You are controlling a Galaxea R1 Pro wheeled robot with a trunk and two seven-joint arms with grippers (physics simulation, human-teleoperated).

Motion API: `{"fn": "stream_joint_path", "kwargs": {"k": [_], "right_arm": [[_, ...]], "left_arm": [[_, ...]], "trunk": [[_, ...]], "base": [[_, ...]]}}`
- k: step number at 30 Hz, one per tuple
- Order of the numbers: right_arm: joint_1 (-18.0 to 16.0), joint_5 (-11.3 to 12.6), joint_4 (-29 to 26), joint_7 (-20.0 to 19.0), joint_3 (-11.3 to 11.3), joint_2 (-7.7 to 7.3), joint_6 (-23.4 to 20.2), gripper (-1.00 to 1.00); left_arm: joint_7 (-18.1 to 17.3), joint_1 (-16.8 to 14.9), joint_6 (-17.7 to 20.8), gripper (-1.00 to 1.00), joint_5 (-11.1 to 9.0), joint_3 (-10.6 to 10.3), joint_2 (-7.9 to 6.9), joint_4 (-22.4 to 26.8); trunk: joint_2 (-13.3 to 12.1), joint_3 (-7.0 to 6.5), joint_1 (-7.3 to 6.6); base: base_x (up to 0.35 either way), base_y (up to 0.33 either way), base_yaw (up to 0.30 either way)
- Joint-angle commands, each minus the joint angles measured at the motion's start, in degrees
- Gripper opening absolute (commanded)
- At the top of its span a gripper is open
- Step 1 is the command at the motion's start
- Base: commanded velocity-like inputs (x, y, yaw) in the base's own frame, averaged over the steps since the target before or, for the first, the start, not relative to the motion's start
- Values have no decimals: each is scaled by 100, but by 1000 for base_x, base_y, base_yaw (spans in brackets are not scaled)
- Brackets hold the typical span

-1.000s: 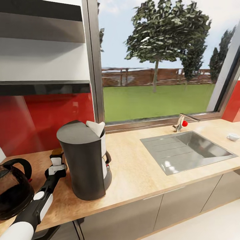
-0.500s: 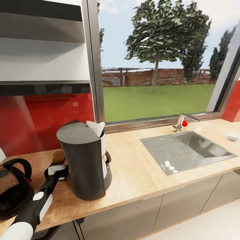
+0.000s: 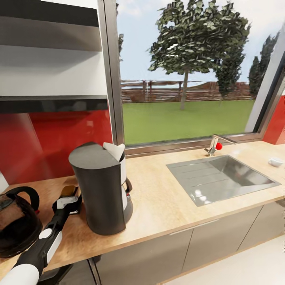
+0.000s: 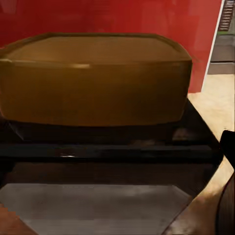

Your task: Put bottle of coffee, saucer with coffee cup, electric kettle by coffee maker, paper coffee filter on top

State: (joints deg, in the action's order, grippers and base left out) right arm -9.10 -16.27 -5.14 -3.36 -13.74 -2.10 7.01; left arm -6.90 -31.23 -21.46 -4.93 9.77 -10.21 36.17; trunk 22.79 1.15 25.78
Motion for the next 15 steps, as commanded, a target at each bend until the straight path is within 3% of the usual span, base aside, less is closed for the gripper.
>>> {"fn": "stream_joint_path", "kwargs": {"k": [1,6,13,15], "right_arm": [[-6,-43,4,-25,-50,-1,20,100],[-6,-43,4,-25,-50,-1,20,100],[-5,-43,4,-25,-50,-1,20,100],[-5,-43,4,-25,-50,-1,20,100]], "left_arm": [[-57,-5,-7,100,-52,16,2,-3],[-57,-5,-7,100,-52,16,2,-5],[-57,-5,-10,100,-47,16,2,-5],[-57,-5,-13,100,-46,16,2,-5]], "trunk": [[13,12,1],[13,12,1],[13,12,1],[13,12,1]], "base": [[-293,0,0],[-298,0,0],[-53,0,0],[-261,0,0]]}}
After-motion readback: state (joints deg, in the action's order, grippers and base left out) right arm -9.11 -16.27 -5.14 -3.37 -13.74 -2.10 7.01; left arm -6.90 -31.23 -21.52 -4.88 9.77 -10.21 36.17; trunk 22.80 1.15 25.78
